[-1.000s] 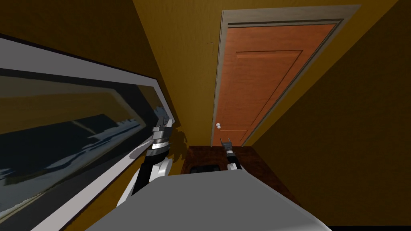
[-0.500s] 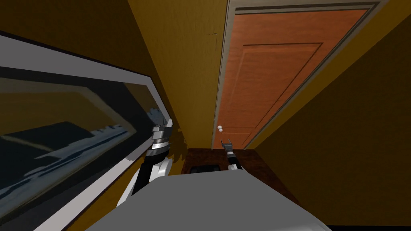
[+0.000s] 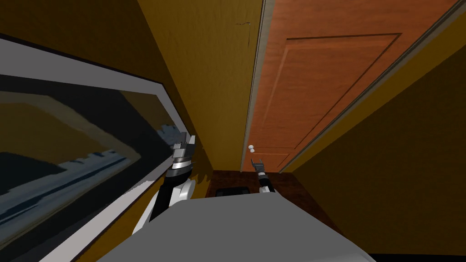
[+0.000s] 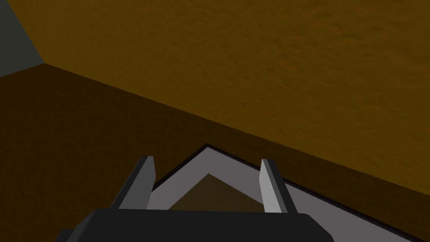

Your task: Pull the door open

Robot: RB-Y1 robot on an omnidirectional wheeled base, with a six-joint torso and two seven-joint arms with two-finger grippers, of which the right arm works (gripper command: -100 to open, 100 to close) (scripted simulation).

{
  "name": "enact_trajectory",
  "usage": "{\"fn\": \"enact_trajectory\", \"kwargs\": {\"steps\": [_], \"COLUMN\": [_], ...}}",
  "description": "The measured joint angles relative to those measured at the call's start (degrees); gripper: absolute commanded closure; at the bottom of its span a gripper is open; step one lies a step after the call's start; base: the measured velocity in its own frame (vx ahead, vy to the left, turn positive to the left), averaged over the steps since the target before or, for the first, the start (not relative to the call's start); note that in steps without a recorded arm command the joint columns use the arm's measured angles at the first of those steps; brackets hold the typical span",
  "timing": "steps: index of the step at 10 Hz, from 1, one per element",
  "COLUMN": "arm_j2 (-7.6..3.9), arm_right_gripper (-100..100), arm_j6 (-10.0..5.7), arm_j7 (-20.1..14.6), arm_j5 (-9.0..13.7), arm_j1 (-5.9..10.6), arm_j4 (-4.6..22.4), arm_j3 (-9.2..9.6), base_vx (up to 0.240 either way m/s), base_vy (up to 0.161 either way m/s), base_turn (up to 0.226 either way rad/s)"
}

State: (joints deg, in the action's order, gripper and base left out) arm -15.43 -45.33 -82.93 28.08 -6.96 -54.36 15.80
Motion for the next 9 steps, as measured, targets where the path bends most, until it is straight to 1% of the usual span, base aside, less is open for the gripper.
{"fn": "enact_trajectory", "kwargs": {"steps": [2,6,7,8,9], "arm_j2": [-0.32,-0.35,-0.39,-0.39,-0.36], "arm_right_gripper": [-100,-100,-100,100,100], "arm_j6": [0.23,0.39,0.44,0.45,0.45], "arm_j7": [-0.3,-0.4,-0.5,-0.5,-0.5], "arm_j5": [0.5,1.0,1.1,1.1,1.1], "arm_j1": [0.75,1.9,2.1,2.15,2.15], "arm_j4": [0.9,2.3,2.6,2.6,2.6], "arm_j3": [-0.8,-1.8,-1.96,-1.98,-1.95], "base_vx": [0.18,0.193,0.083,-0.01,-0.029], "base_vy": [-0.026,-0.011,0.006,-0.001,-0.002], "base_turn": [0.045,0.056,0.01,-0.005,0.007]}}
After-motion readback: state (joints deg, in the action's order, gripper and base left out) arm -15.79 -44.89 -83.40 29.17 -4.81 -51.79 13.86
